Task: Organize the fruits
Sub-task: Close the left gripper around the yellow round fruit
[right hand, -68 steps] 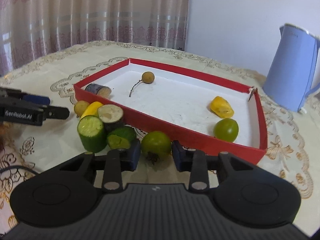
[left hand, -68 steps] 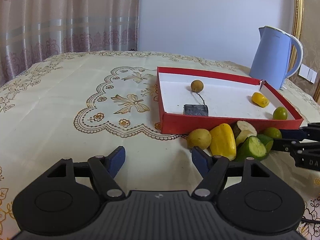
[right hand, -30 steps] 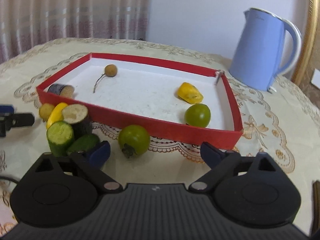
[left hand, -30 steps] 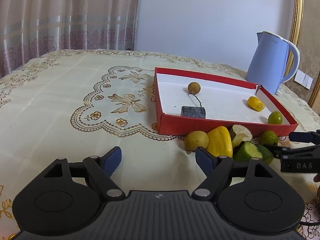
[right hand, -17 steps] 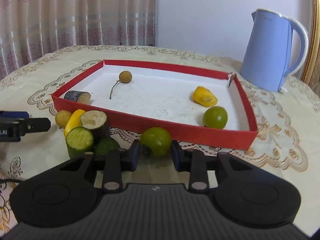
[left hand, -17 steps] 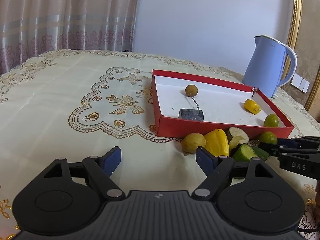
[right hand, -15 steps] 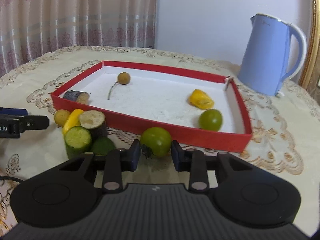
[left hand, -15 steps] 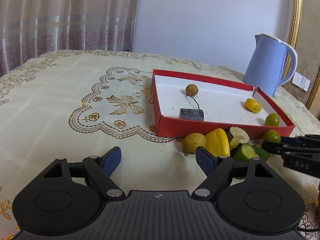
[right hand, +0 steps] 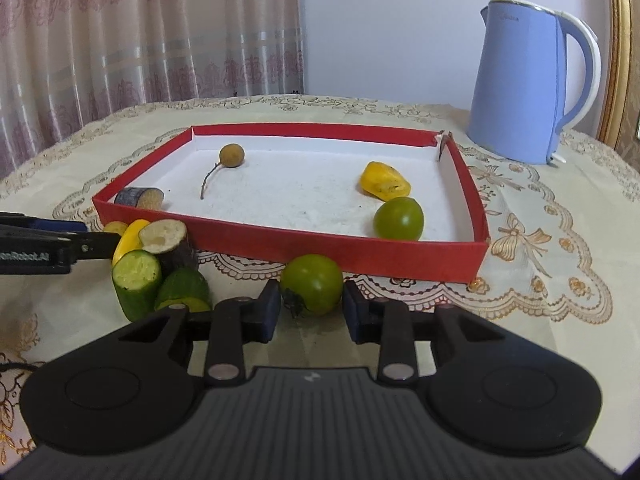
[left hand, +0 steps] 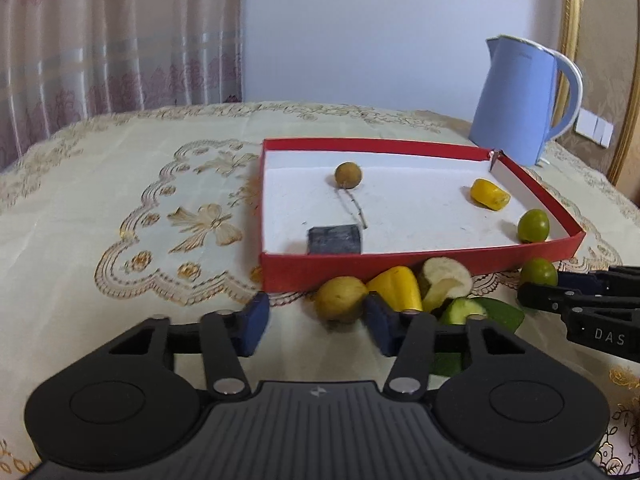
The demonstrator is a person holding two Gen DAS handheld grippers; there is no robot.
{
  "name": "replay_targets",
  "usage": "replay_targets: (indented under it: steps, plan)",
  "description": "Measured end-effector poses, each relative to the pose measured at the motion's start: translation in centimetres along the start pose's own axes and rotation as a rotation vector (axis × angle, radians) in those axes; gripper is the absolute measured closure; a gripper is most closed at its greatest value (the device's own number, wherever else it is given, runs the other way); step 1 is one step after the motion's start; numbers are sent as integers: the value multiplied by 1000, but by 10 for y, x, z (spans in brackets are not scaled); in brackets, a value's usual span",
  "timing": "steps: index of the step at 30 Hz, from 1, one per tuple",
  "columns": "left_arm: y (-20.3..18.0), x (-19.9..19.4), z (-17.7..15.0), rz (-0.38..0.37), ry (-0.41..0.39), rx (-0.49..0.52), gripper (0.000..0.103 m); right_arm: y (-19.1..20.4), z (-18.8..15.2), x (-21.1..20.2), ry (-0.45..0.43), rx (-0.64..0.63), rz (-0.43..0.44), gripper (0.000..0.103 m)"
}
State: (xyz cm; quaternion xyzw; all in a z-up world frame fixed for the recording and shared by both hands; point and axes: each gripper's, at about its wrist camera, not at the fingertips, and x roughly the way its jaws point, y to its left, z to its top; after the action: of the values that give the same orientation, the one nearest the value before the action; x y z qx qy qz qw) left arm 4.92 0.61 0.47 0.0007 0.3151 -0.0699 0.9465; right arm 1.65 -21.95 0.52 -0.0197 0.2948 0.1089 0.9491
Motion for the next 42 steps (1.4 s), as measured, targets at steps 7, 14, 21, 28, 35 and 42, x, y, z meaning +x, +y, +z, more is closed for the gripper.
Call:
replay_targets:
  steps: [7,14,21,28,35,42]
  plan:
    - [4,-18,-5,161,-25,0,64,1,-1,-1,-5,0,2,71]
    - [31,-31,-3,52,-18,-76,64,1,-1,-1,-7,-5,8,71]
    - [0,-14,2,22,-12,11,64,0,-1,-1,-4,11,11,71]
    - [-12,1,5,4,14,16,64,-1,-1,0,-3,13,13,71]
    - [-7,9,5,13,41,8,68,0,-1,0,-1,16,15,71]
    - [-6,16,2,18,47,13,72,-1,-1,1,-3,16,13,71]
